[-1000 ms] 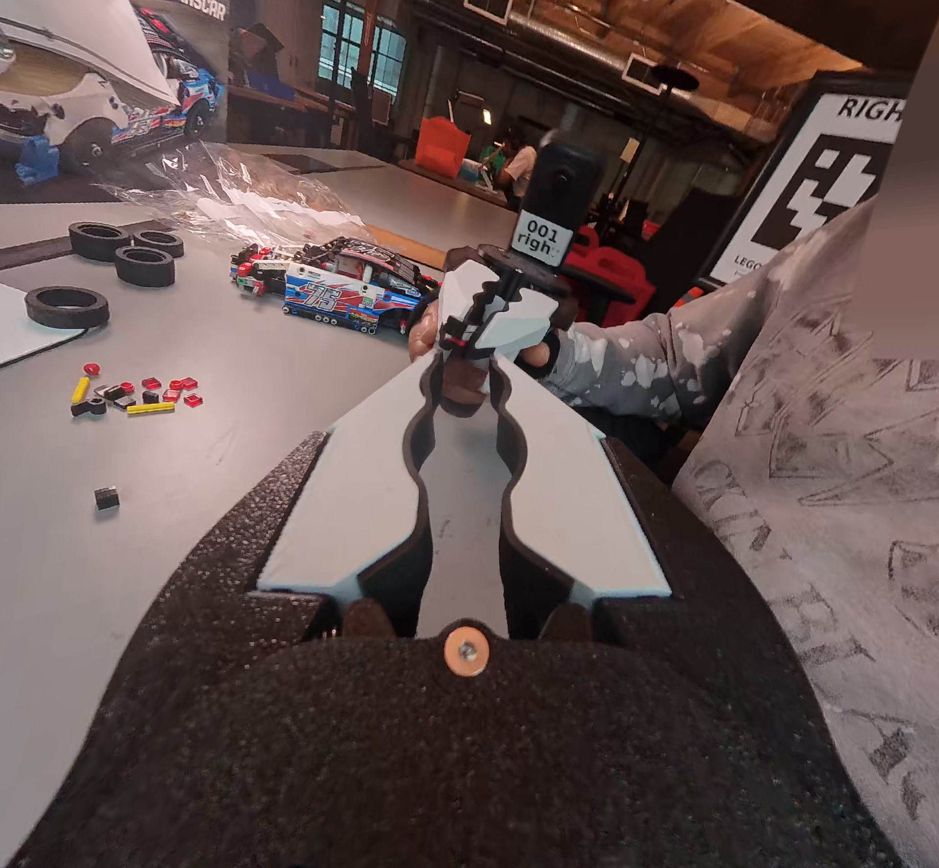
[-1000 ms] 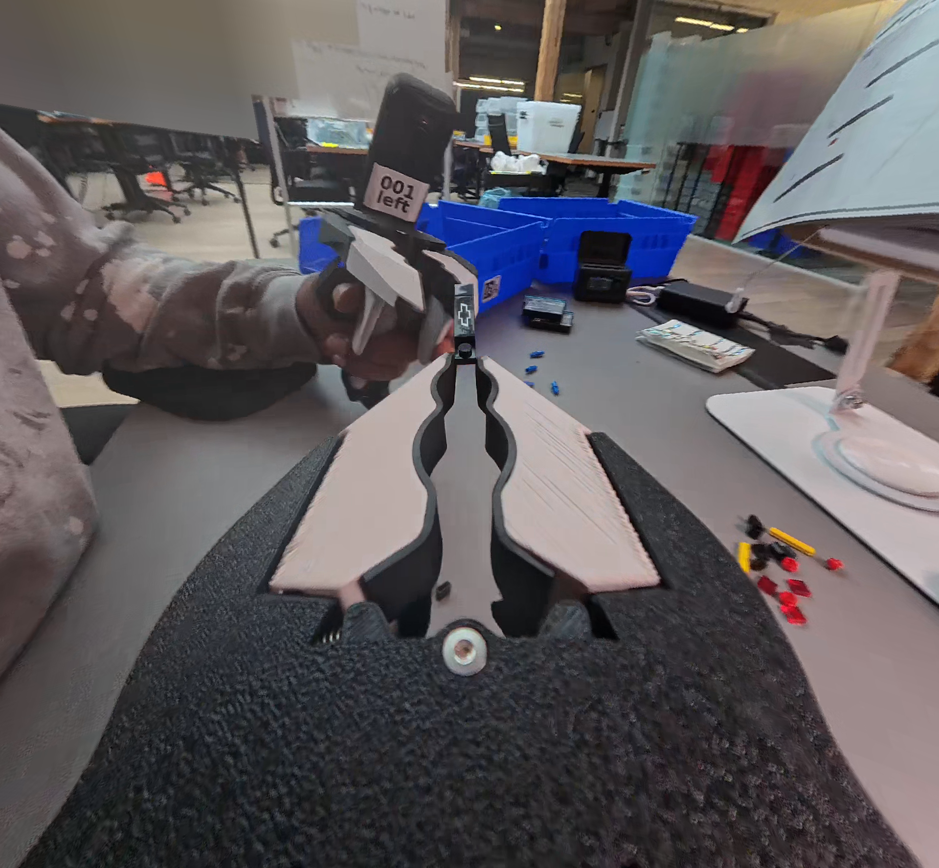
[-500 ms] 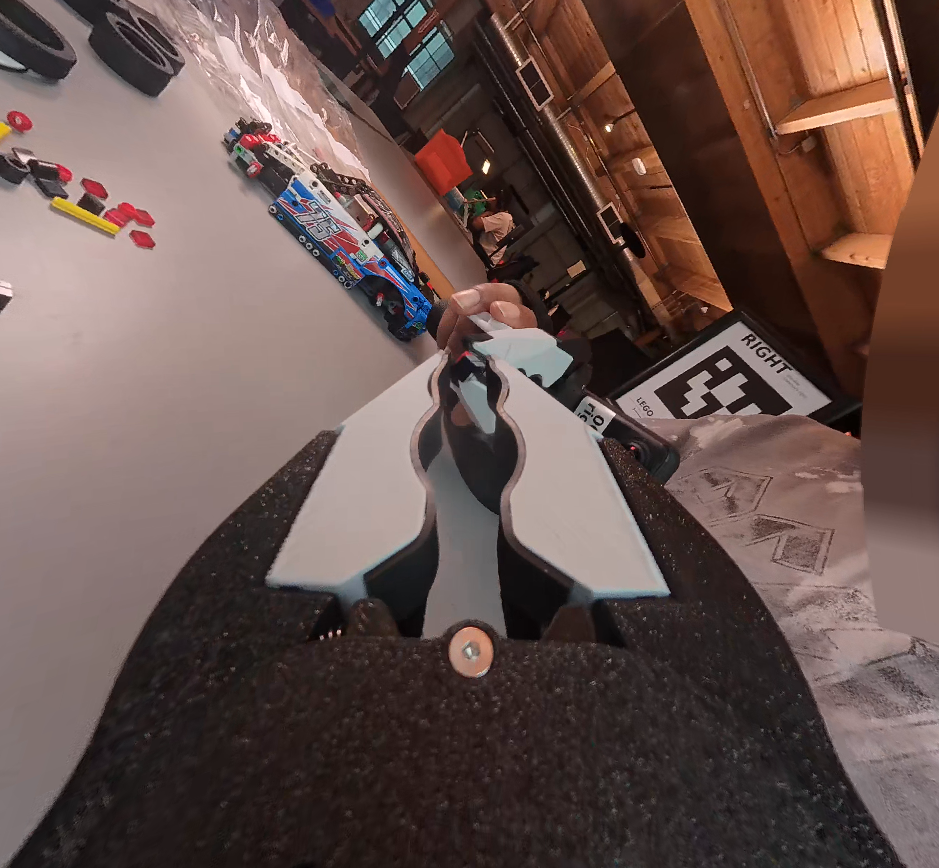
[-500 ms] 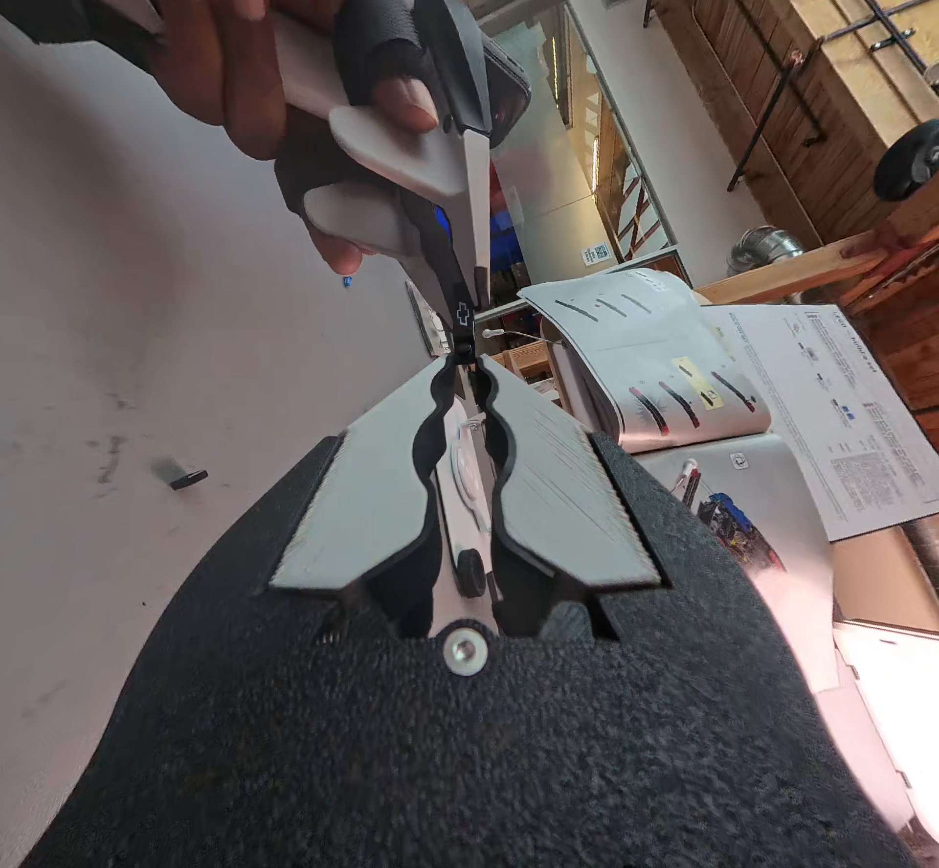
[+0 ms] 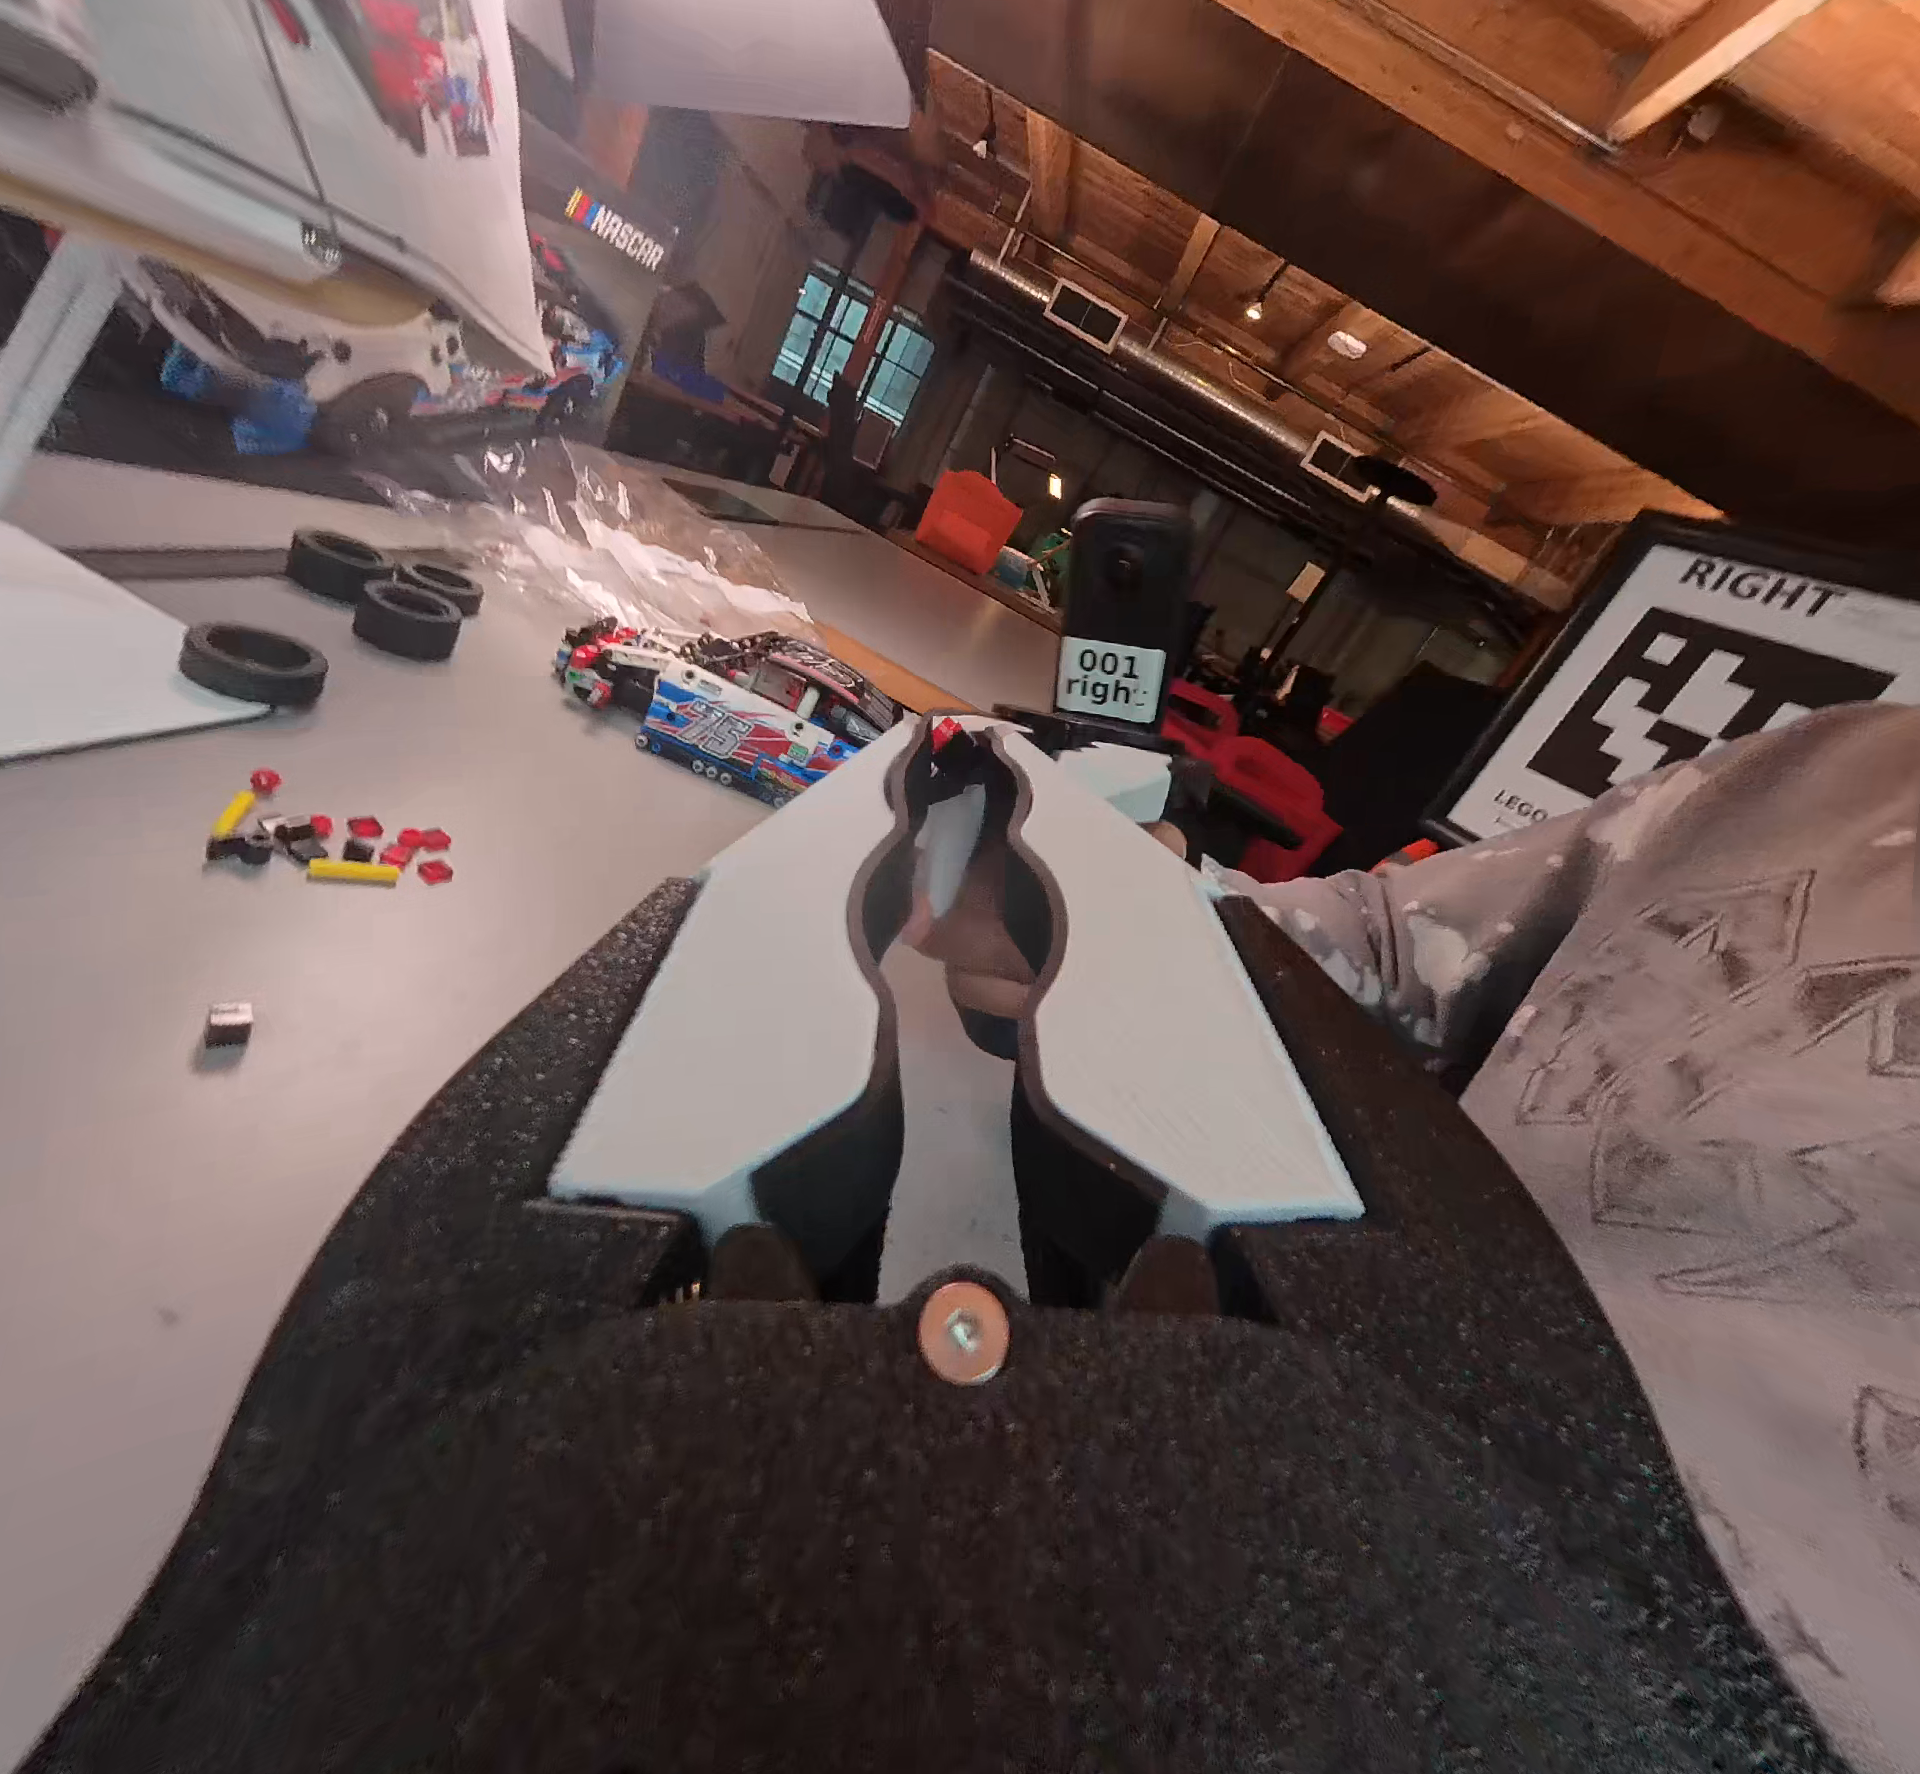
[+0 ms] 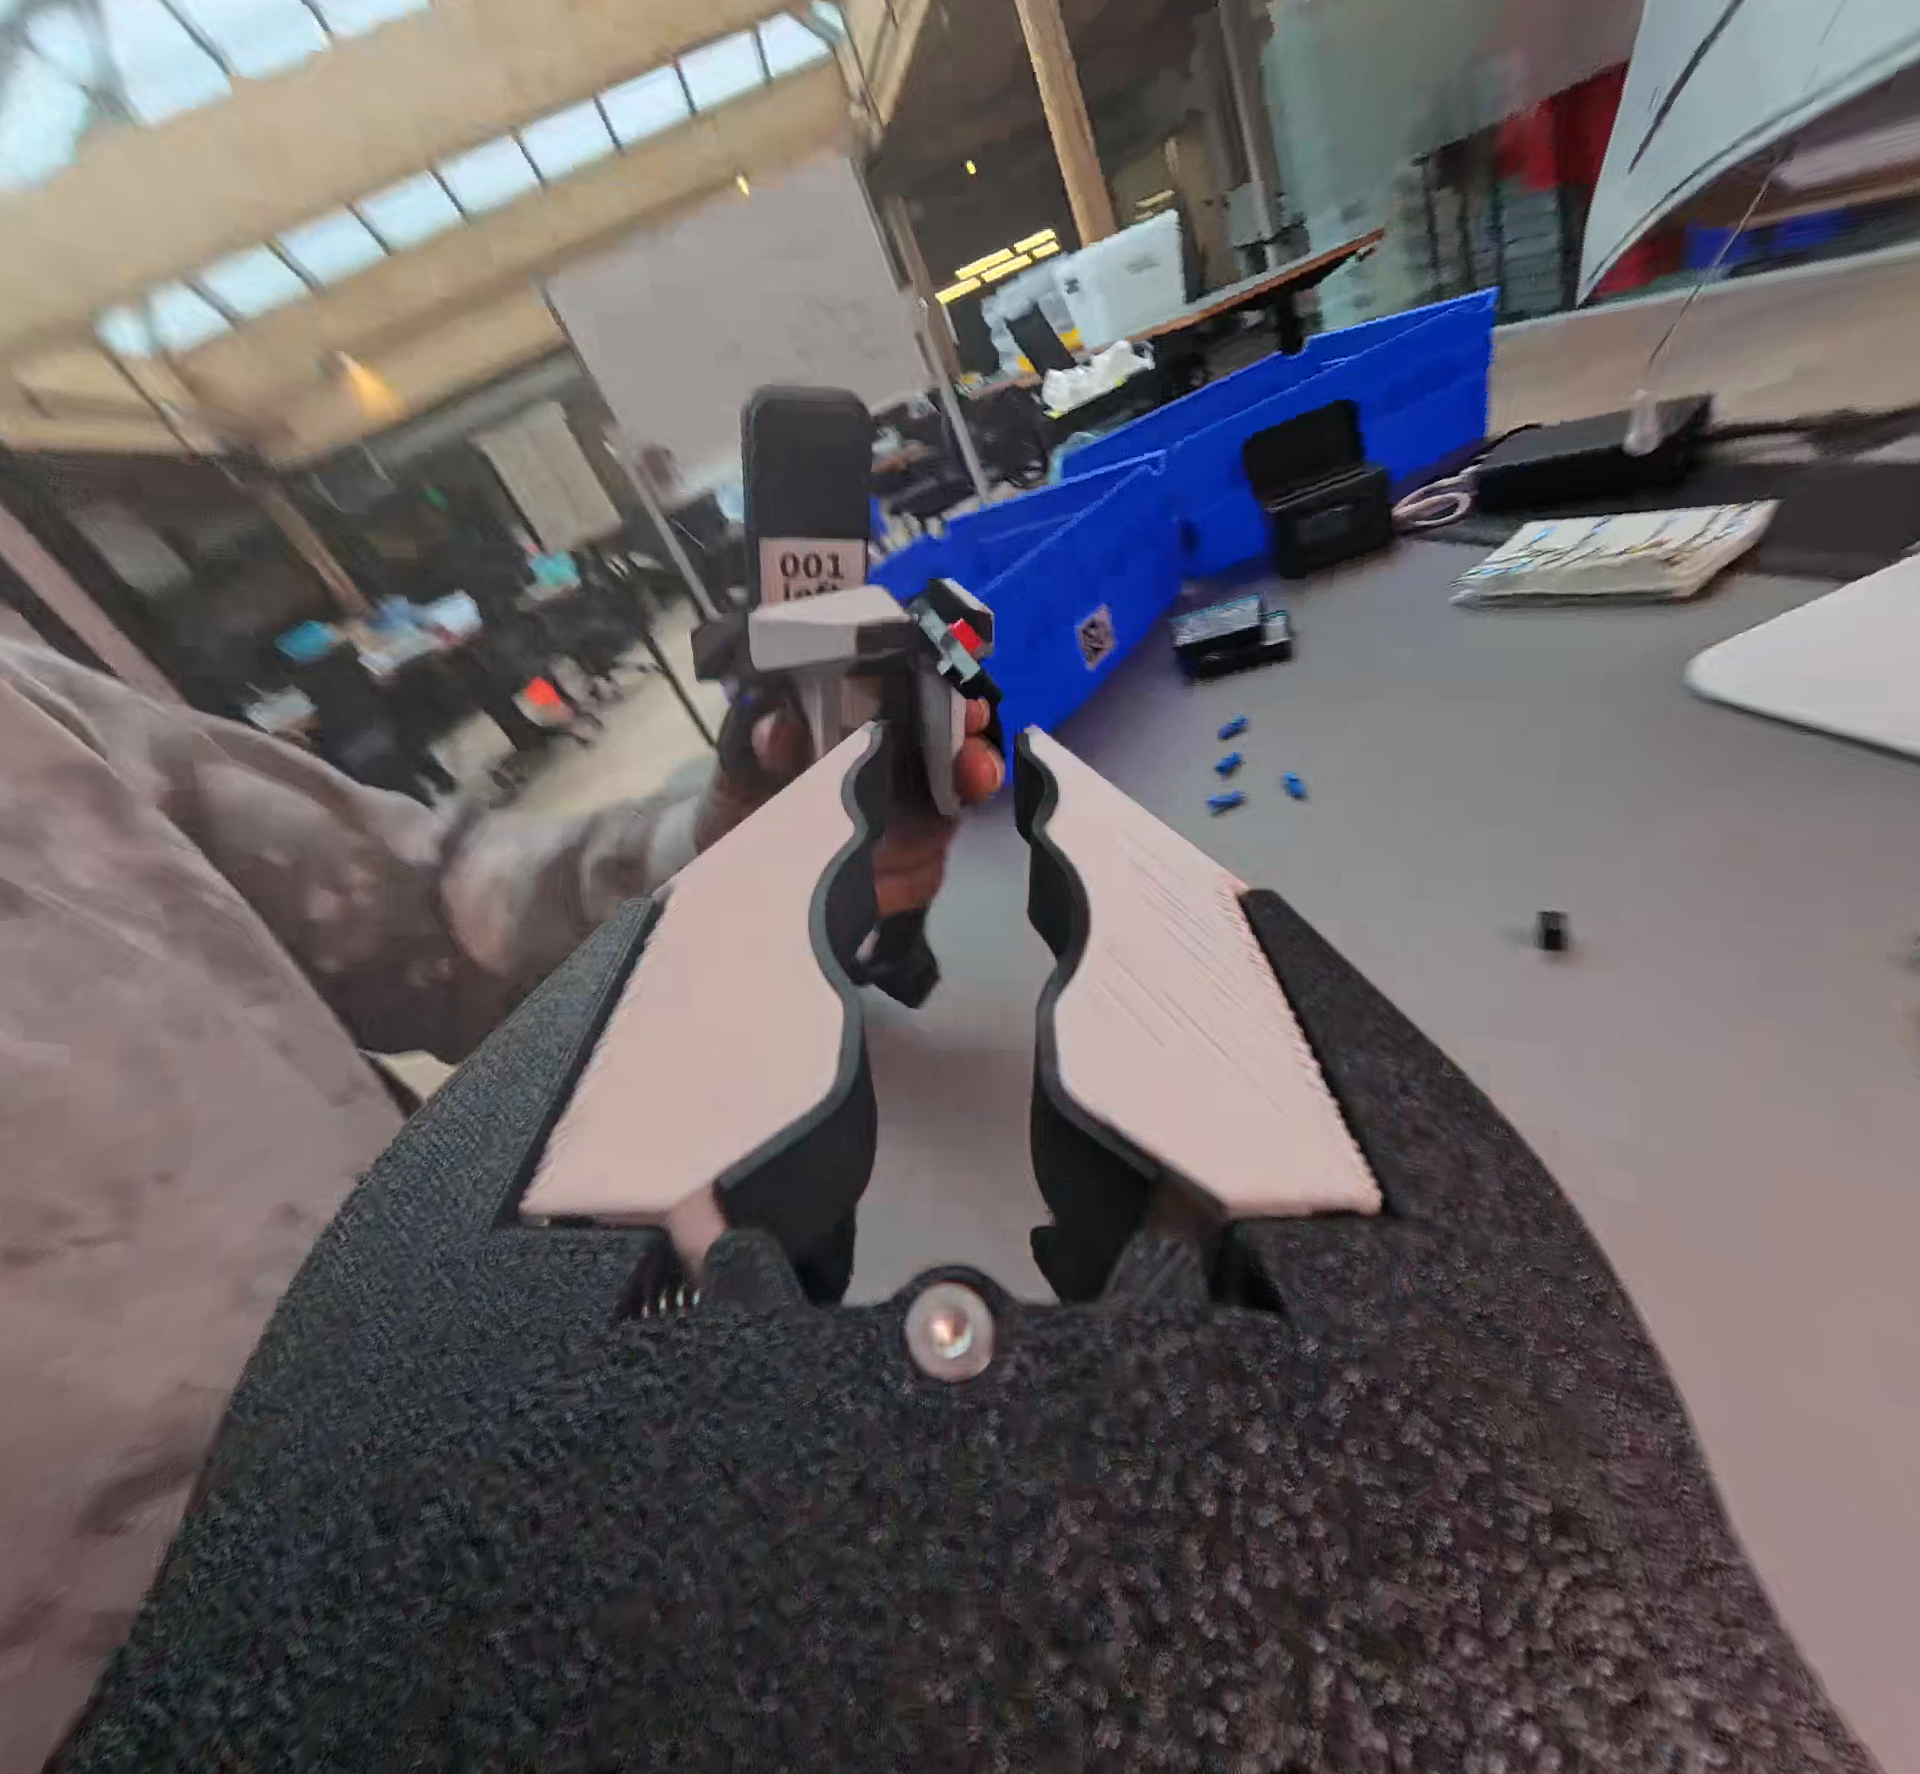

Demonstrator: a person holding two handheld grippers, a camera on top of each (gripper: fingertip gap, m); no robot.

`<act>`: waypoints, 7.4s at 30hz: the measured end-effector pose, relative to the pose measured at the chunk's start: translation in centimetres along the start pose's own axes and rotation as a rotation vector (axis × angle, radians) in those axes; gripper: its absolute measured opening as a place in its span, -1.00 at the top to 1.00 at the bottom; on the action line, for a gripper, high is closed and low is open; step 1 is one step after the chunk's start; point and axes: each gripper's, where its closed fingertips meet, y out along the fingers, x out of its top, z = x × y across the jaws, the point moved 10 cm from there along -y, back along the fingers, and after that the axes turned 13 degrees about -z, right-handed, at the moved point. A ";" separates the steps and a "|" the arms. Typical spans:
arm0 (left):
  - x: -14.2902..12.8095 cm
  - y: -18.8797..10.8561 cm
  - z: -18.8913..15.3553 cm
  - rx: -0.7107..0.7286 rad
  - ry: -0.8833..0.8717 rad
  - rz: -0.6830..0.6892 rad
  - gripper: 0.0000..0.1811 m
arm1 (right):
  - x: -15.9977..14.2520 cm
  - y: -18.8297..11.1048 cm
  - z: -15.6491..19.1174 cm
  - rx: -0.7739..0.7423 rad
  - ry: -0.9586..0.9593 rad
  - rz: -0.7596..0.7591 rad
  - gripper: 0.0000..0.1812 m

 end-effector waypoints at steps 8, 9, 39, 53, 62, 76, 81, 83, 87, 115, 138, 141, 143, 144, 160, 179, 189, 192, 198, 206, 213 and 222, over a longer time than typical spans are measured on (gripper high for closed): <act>-0.4 0.5 -1.8 -0.038 0.244 -0.003 0.91 | -0.7 0.6 0.0 0.063 0.383 -0.109 0.87; -0.4 0.5 -1.8 -0.039 0.259 0.008 0.91 | -0.7 0.5 -0.1 0.067 0.377 -0.104 0.87; -2.7 1.1 -1.0 -0.019 0.288 0.390 0.92 | 1.0 -0.5 0.3 0.033 -0.094 0.213 0.92; -2.9 1.3 -1.4 -0.297 -0.234 0.197 0.93 | 1.3 -0.5 1.7 0.245 0.026 0.099 0.83; -2.8 1.2 -1.1 -0.244 -0.196 0.230 0.80 | 1.2 -0.8 1.0 0.214 0.034 0.134 0.92; -1.4 0.6 -1.0 -0.164 -0.009 0.309 0.93 | -0.5 -0.5 1.1 0.153 -0.140 0.267 0.92; -1.6 0.6 -1.4 -0.168 0.068 0.344 0.93 | -0.4 -0.6 1.1 0.174 -0.128 0.255 0.92; -1.6 0.5 -1.4 -0.180 0.054 0.343 0.93 | -0.4 -0.6 1.2 0.181 -0.134 0.254 0.92; -1.2 0.6 -1.7 -0.194 0.068 0.369 0.94 | -0.2 -0.8 1.3 0.217 -0.141 0.221 0.92; -2.3 1.1 -1.1 -0.112 -0.084 0.330 0.90 | -0.2 -0.8 0.0 0.176 0.038 0.109 0.93; -3.5 1.0 -2.0 -0.113 0.077 0.544 0.94 | -0.8 -1.1 1.0 0.219 -0.138 0.301 0.91; -3.7 1.1 -2.2 -0.101 0.138 0.591 0.94 | -1.1 -1.2 1.1 0.225 -0.157 0.323 0.91; -3.8 1.0 -2.3 -0.096 0.153 0.618 0.94 | -1.3 -1.2 1.2 0.230 -0.190 0.341 0.92; -3.9 1.0 -2.3 -0.096 0.160 0.631 0.94 | -1.4 -1.2 1.2 0.236 -0.206 0.348 0.92; -2.0 0.7 -1.4 -0.080 0.038 0.393 0.85 | 0.6 -2.1 -0.2 0.214 -0.084 0.178 0.93; -1.7 0.8 -2.6 -0.112 0.129 0.381 0.94 | -0.2 -1.6 0.7 0.265 -0.123 0.191 0.93; -1.2 -0.5 -0.7 -0.051 0.073 0.371 0.94 | 0.5 -2.5 -1.8 0.042 -0.205 0.305 0.92; -1.1 -0.5 -0.1 -0.019 0.044 0.367 0.94 | -1.9 -2.5 -3.1 -0.108 -0.395 0.577 0.92; -1.9 -0.5 0.3 0.014 0.032 0.407 0.94 | -4.0 -1.7 -4.1 -0.208 -0.522 0.844 0.92; -1.5 -0.4 -0.2 -0.056 -0.008 0.318 0.94 | -0.2 -2.0 -1.4 0.090 -0.286 0.472 0.66; -1.4 -0.2 -1.2 -0.108 0.036 0.317 0.94 | -0.7 -1.0 0.4 0.223 -0.142 0.390 0.80; -1.5 0.0 -1.8 -0.131 0.074 0.318 0.74 | -0.5 -1.2 0.7 0.237 -0.184 0.347 0.92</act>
